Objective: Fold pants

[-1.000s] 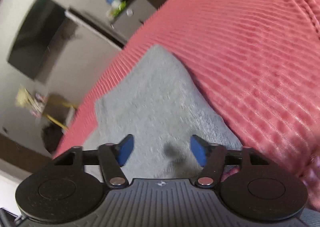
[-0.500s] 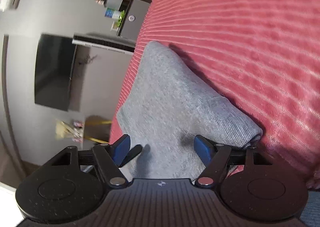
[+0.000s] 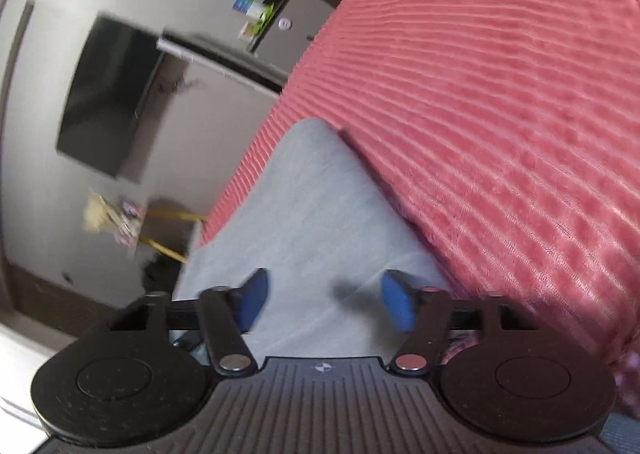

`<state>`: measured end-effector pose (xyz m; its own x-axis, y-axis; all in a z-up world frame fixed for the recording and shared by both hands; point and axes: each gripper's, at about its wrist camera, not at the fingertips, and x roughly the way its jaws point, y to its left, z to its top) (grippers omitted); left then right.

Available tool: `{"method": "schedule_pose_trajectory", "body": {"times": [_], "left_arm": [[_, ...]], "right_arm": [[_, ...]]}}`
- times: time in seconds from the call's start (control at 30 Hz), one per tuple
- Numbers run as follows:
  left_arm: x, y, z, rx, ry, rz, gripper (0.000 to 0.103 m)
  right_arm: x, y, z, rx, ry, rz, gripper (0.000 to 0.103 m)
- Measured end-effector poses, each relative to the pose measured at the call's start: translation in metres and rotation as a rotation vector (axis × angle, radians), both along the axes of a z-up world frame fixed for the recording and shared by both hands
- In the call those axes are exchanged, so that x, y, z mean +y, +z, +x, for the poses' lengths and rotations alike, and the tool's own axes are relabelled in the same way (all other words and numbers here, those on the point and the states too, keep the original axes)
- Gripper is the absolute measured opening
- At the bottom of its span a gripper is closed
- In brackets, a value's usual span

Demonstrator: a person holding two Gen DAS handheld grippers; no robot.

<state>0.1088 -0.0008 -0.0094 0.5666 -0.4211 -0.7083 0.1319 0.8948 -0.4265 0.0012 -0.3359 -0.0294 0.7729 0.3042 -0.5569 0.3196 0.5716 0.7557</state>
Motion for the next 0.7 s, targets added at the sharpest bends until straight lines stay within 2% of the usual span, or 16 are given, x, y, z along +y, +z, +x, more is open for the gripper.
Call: {"method": "schedule_pose_trajectory", "body": {"times": [0.03,0.17,0.23,0.27,0.3,0.33,0.4,0.47,0.5,0.53,0.7], "left_arm": [[0.005,-0.006,0.000,0.024,0.011,0.005,0.021],[0.012,-0.006,0.003,0.016,0.055,-0.024,0.028],[0.008,-0.002,0.011,0.000,0.062,-0.034,0.040],[0.006,-0.002,0.015,-0.006,0.063,-0.029,0.043],[0.004,-0.002,0.022,-0.007,0.066,-0.020,0.050],[0.001,-0.003,0.028,0.000,0.069,-0.015,0.052],[-0.004,-0.008,0.042,0.026,0.080,-0.016,0.049],[-0.008,-0.012,0.053,0.036,0.087,-0.014,0.040],[-0.009,-0.012,0.058,0.041,0.085,-0.007,0.024],[-0.005,-0.011,0.058,0.039,0.073,-0.003,0.017],[-0.014,0.017,0.052,-0.120,-0.021,0.007,0.016]], "right_arm": [[0.005,-0.001,0.004,0.028,0.019,-0.023,0.040],[0.022,0.005,0.015,0.060,0.076,-0.126,0.038],[0.028,0.009,0.016,0.059,0.089,-0.182,0.038],[0.029,0.009,0.018,0.063,0.092,-0.195,0.038],[0.029,0.008,0.019,0.067,0.094,-0.196,0.038],[0.029,0.007,0.020,0.071,0.093,-0.187,0.038],[0.025,0.002,0.020,0.080,0.089,-0.149,0.038],[0.020,-0.003,0.021,0.078,0.079,-0.113,0.038],[0.020,-0.004,0.020,0.076,0.077,-0.102,0.038],[0.019,-0.005,0.019,0.073,0.075,-0.096,0.038],[0.018,-0.008,0.019,0.072,0.082,-0.096,0.038]]}}
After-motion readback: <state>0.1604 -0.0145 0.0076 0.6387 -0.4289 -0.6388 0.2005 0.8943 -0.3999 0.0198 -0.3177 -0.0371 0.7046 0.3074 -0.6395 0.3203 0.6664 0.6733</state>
